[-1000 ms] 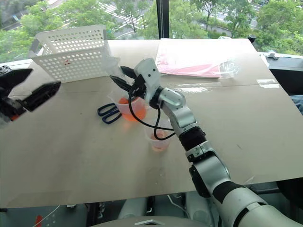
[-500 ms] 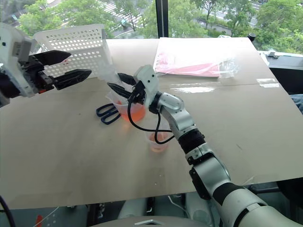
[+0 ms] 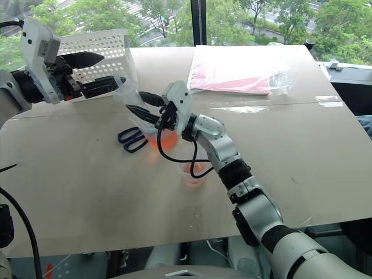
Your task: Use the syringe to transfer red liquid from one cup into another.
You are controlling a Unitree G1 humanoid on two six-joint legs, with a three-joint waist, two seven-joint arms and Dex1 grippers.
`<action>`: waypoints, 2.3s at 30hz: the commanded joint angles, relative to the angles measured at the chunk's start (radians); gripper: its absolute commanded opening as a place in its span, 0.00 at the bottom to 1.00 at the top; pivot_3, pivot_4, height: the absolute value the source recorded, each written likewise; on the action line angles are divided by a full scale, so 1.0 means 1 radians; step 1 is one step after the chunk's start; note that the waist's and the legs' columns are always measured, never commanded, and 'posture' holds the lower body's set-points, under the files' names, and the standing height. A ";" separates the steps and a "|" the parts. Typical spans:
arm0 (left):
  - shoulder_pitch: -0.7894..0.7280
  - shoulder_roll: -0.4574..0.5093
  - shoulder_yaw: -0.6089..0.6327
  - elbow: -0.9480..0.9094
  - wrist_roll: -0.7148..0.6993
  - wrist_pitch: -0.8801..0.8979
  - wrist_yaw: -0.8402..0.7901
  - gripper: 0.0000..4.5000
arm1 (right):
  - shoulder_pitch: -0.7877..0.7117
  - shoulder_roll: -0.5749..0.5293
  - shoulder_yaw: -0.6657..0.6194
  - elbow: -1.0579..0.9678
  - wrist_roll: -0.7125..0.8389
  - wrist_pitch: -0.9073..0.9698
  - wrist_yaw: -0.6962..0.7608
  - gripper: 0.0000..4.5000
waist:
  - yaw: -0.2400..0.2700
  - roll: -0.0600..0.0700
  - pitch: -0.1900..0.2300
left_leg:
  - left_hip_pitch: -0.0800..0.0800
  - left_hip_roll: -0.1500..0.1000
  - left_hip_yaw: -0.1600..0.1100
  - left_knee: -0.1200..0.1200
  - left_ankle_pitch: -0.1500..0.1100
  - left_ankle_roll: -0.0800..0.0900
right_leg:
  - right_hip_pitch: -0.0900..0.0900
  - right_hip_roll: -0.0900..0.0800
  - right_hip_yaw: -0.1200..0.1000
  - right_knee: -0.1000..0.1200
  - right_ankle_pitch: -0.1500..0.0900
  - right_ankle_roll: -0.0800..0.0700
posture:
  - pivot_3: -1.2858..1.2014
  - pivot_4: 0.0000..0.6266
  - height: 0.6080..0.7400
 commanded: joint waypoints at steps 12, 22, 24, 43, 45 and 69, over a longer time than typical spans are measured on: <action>-0.067 -0.092 0.032 0.007 0.058 -0.026 -0.045 0.00 | -0.025 0.079 0.019 0.018 -0.031 0.026 0.019 0.29 | 0.000 0.000 0.000 | 0.000 0.000 0.000 0.001 0.000 0.000 | 0.000 0.000 0.000 0.001 0.000 0.000 | 0.52 0.24 1.00; -0.134 -0.126 0.050 0.049 0.092 -0.050 -0.028 0.00 | -0.026 0.067 0.046 0.051 -0.094 0.058 -0.002 0.29 | 0.000 0.000 0.000 | 0.000 0.000 0.000 0.001 0.000 0.000 | 0.000 0.000 0.000 0.002 0.000 0.000 | 0.52 0.24 1.00; -0.142 -0.130 0.052 0.051 0.096 -0.052 -0.027 0.00 | -0.028 0.066 0.048 0.056 -0.101 0.059 -0.002 0.29 | 0.000 0.000 0.000 | 0.000 0.000 0.000 0.001 0.000 0.000 | 0.000 0.000 0.000 0.002 0.000 0.000 | 0.52 0.24 1.00; -0.136 -0.130 0.066 0.045 0.104 -0.044 -0.037 0.00 | -0.036 0.076 0.035 0.051 -0.105 0.072 0.004 0.29 | -0.001 0.000 0.000 | 0.000 0.000 0.000 0.002 0.000 0.000 | 0.000 0.000 0.000 0.003 0.000 0.000 | 0.52 0.24 1.00; -0.133 -0.130 0.071 0.041 0.099 -0.040 -0.038 0.00 | -0.038 0.075 0.033 0.051 -0.104 0.070 0.004 0.29 | 0.000 0.000 0.000 | 0.000 0.000 0.000 0.002 0.000 0.000 | 0.000 0.000 0.000 0.003 0.000 0.000 | 0.52 0.24 1.00; 0.579 -0.187 0.715 -0.533 -0.454 0.359 0.103 1.00 | -0.145 0.020 -0.161 -0.155 0.092 0.284 -0.007 0.28 | 0.000 0.000 0.000 | 0.001 0.000 -0.010 0.002 0.001 -0.001 | 0.000 -0.004 -0.003 0.006 0.000 0.000 | 0.52 0.24 1.00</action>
